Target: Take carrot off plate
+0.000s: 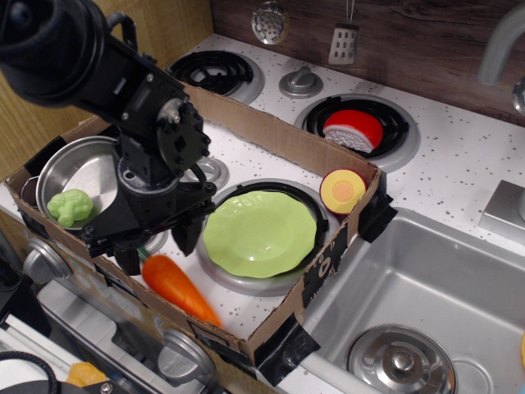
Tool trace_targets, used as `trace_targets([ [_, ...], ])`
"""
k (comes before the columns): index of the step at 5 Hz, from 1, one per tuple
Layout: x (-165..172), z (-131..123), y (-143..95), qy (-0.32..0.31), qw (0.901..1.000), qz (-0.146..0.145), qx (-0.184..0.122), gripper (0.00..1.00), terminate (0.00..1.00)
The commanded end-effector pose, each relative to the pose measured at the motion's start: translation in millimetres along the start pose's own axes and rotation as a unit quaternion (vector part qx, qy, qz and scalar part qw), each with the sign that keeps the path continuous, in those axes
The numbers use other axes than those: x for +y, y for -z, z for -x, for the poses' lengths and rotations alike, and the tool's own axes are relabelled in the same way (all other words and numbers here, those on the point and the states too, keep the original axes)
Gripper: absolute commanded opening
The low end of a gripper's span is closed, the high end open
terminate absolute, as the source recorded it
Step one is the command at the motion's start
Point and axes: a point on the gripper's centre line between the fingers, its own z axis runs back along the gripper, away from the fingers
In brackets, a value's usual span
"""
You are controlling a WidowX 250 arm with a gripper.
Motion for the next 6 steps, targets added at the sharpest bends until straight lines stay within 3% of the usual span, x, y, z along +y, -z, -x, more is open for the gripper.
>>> trace_targets([
  [1,-4.0,-7.1,-18.0,0.003,0.9997,0.002,-0.022,1.00,0.00],
  [2,-5.9,-13.0,-34.7,0.008,0.9995,-0.017,-0.025,1.00,0.00],
  [5,-26.8,-33.4,-75.9,0.075,0.9957,-0.038,-0.038,1.00,0.00],
  [6,-26.8,-33.4,-75.9,0.075,0.9957,-0.038,-0.038,1.00,0.00],
])
